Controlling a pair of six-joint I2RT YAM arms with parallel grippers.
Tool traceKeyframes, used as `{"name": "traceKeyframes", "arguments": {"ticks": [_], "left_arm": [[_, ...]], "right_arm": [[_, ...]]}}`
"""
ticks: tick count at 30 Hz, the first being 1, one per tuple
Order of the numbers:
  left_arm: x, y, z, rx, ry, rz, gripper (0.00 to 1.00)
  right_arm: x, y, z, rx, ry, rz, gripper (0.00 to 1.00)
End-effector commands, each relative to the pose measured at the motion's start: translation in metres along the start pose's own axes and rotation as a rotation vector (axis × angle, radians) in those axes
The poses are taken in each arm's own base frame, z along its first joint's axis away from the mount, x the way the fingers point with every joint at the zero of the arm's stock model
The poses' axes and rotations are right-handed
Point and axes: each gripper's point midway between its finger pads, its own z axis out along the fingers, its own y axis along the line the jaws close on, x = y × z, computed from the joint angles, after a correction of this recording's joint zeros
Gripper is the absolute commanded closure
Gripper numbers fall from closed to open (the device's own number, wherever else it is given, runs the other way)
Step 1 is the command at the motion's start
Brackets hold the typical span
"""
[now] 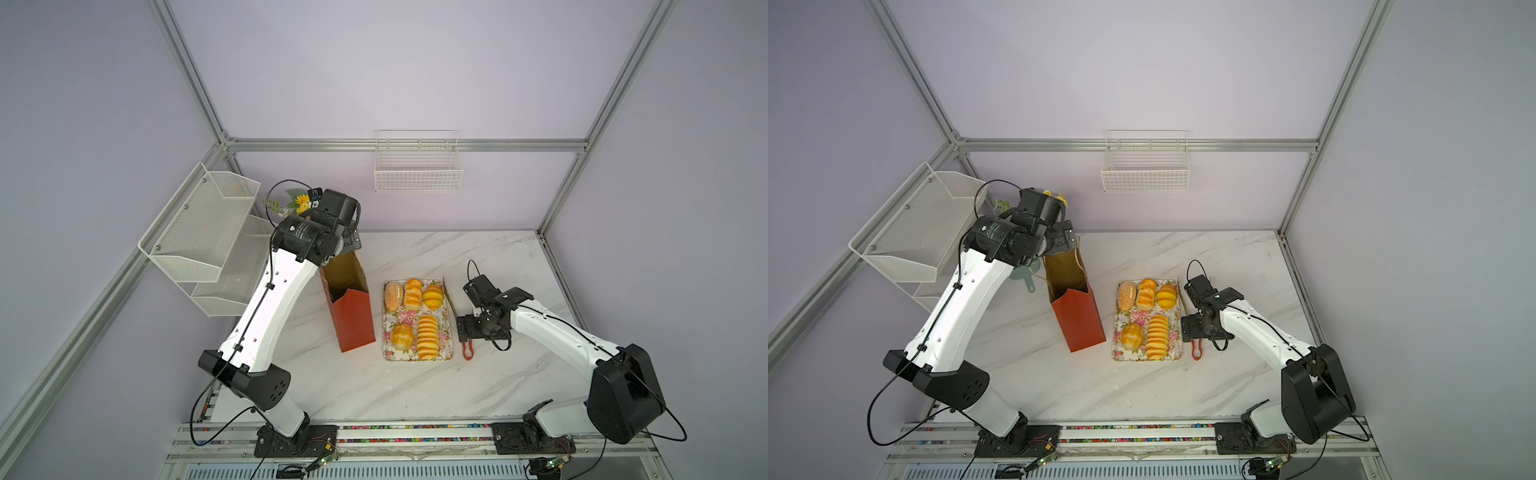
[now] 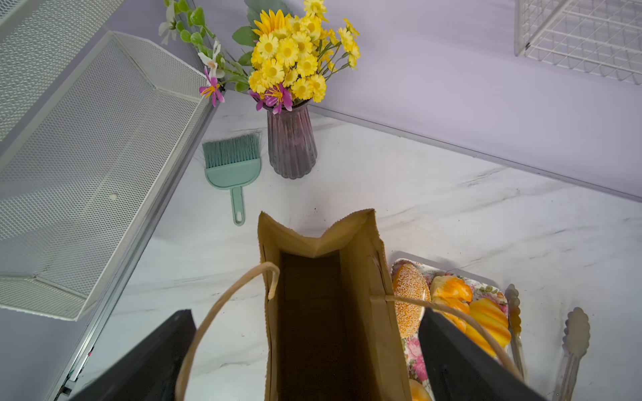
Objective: Pack bread into a paper bag
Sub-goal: Adjust the paper bag at the center of the board, then pick up the clamp from the center of the board.
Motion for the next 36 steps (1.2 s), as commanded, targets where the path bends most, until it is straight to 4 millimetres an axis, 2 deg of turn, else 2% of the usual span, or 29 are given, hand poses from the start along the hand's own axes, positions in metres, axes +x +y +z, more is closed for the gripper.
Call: {"name": "traceKeyframes", "arguments": {"ticks": [1, 6, 14, 22, 26, 31, 33, 36], "left_arm": [[-0.019, -0.002, -0.014, 0.054, -0.076, -0.020, 0.00], [-0.026, 0.000, -0.026, 0.079, -0.123, -0.035, 0.00], [-0.030, 0.002, -0.032, 0.093, -0.149, -0.031, 0.00], [-0.027, 0.002, -0.030, 0.100, -0.153, -0.033, 0.00], [-0.027, 0.002, -0.030, 0.103, -0.158, -0.032, 0.00], [-0.028, 0.003, -0.030, 0.097, -0.162, -0.026, 0.00], [-0.028, 0.003, -0.030, 0.096, -0.164, -0.026, 0.00], [-0.028, 0.003, -0.030, 0.096, -0.165, -0.021, 0.00]], "right_arm": [[-0.022, 0.006, 0.011, 0.008, -0.066, 0.017, 0.03], [-0.032, 0.011, 0.033, 0.003, -0.091, 0.014, 0.03], [-0.042, 0.011, 0.065, 0.064, -0.063, 0.004, 0.03], [-0.049, -0.003, 0.080, 0.162, -0.090, 0.017, 0.06], [-0.042, -0.004, 0.091, 0.169, -0.058, 0.022, 0.15], [-0.025, -0.001, 0.104, 0.139, -0.006, 0.066, 0.28], [-0.017, -0.001, 0.107, 0.125, 0.008, 0.088, 0.37], [-0.003, -0.005, 0.109, 0.133, 0.038, 0.123, 0.42]]}}
